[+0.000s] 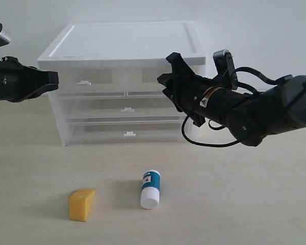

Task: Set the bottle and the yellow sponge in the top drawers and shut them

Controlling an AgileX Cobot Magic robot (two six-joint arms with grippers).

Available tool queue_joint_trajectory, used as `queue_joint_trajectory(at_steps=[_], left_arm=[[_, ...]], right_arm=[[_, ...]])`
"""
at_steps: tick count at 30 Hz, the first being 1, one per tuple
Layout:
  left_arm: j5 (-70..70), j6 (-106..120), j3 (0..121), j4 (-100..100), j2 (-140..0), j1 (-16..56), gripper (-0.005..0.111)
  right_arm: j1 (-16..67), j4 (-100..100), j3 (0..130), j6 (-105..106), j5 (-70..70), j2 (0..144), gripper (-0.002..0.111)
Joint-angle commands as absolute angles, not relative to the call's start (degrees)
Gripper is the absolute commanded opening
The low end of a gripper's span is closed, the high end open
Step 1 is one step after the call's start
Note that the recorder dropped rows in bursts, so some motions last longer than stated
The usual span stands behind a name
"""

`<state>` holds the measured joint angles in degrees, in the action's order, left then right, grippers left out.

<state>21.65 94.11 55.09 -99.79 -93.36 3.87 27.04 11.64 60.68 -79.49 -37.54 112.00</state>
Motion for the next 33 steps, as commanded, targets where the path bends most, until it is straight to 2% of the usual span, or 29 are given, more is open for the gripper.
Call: queue_joint_trajectory(at_steps=[1,8,12,13,33], left_arm=[[21.9,94.7,55.4,-99.9,-93.4,4.1,0.004],[21.9,94.7,55.4,-99.9,-93.4,4.1,0.004],[21.9,94.7,55.4,-99.9,-93.4,4.1,0.004],[21.9,94.7,55.4,-99.9,-93.4,4.1,0.004],[20.8,94.7,55.4,-99.9,-93.4,4.1,0.004]], right_arm=[[26.8,9.4,61.4,-77.7,-39.7,112.1,0.032],[26.8,7.8,61.4,-77.5,-40.5,112.1,0.030],[26.8,7.2,61.4,-77.2,-40.5,112.1,0.009],[26.8,7.1,61.4,-77.2,-40.5,112.1,0.001],[26.8,16.0,61.4,-82.3,-43.3,111.9,0.000]])
